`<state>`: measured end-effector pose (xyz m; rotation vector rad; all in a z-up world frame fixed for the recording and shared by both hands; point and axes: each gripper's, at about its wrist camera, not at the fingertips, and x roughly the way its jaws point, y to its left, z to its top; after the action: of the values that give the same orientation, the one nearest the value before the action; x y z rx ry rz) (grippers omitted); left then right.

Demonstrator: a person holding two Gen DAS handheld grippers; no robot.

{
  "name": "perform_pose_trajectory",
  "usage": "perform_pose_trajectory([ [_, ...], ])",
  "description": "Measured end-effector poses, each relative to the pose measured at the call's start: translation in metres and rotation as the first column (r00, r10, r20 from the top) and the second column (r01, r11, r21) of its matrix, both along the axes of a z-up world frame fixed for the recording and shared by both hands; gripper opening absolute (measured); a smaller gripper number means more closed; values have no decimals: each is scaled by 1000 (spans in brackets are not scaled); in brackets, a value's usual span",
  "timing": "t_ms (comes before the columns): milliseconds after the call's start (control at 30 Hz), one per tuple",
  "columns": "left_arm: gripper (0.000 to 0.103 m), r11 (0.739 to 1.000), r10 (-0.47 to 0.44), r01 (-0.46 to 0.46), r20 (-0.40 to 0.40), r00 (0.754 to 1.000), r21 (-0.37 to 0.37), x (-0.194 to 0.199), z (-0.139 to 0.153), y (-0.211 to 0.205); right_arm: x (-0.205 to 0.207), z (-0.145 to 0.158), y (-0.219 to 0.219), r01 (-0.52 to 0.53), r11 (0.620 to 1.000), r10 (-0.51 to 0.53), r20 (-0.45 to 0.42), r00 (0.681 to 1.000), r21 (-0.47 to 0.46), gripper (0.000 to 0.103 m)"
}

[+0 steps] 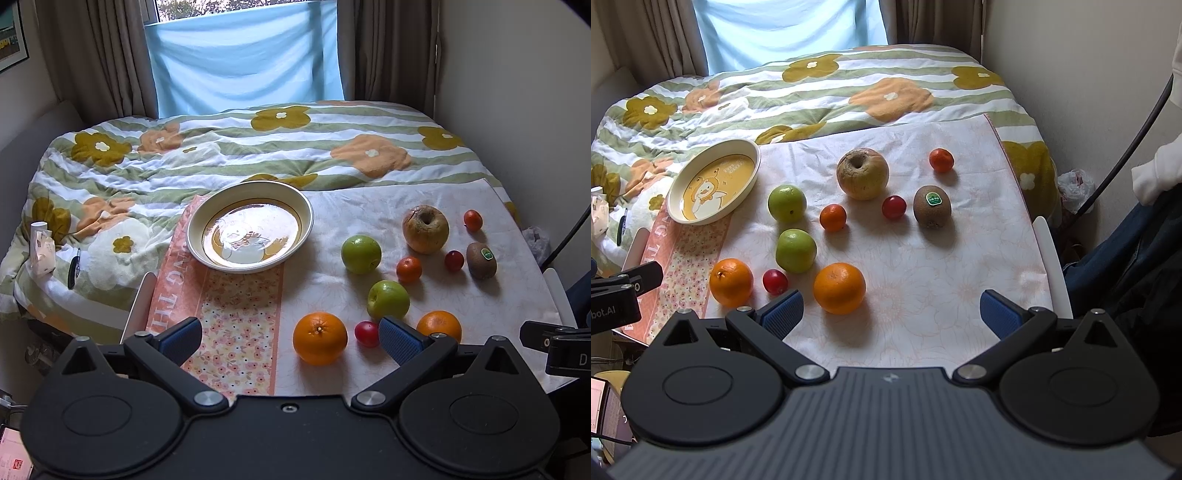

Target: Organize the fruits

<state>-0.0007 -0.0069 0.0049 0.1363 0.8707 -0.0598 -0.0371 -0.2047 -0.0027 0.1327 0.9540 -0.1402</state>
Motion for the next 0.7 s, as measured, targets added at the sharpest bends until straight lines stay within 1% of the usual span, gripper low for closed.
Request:
perform_pose_trajectory([
  [700, 103, 1000, 5, -5, -7, 1000, -4, 1, -2, -2, -1, -3, 3, -3, 1000, 3, 1, 1000, 1, 103],
])
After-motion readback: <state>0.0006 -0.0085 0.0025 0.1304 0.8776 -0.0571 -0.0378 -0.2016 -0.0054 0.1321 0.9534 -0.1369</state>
